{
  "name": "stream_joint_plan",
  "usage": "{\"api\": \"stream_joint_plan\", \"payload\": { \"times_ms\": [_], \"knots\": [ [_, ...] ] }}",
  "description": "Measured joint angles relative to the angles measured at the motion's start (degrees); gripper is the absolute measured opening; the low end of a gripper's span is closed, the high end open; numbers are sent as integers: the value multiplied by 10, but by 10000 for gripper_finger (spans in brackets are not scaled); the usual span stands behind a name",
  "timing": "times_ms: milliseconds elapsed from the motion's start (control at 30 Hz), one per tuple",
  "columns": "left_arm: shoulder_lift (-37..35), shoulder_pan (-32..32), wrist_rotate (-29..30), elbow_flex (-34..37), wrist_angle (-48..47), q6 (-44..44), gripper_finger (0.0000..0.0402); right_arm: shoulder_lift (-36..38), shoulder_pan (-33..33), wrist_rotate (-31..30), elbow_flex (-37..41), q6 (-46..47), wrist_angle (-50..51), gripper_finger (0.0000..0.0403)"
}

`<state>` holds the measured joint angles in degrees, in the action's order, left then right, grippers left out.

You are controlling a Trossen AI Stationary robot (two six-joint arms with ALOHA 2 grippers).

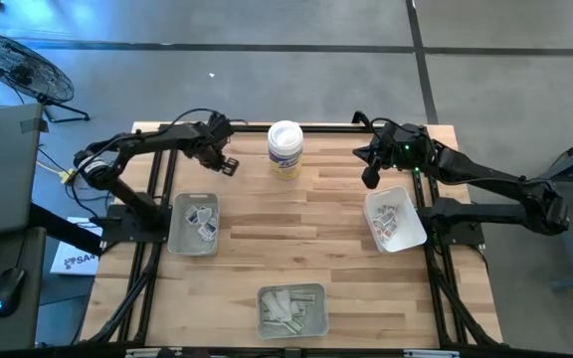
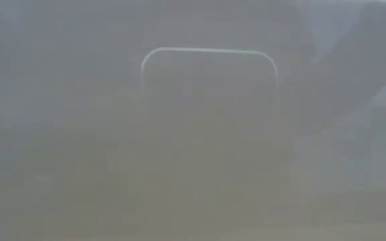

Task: Pick & Place First Aid Supplies
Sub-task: Put the blue alcohol pad into the top gray bin

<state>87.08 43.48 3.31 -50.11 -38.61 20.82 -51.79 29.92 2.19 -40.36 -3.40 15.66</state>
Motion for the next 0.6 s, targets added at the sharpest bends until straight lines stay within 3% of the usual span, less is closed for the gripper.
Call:
{"api": "stream_joint_plan", "payload": {
  "times_ms": [133, 367, 600],
  "knots": [
    [-38, -44, -42, -38, -56, -23, 4, 0, 0, 0, 0, 0, 7, 7],
    [-107, -187, -73, -129, -279, -82, 4, 0, 0, 0, 0, 0, 27, 7],
    [-138, -317, -65, -109, -411, 78, 4, 0, 0, 0, 0, 1, 28, 4]
  ]
}}
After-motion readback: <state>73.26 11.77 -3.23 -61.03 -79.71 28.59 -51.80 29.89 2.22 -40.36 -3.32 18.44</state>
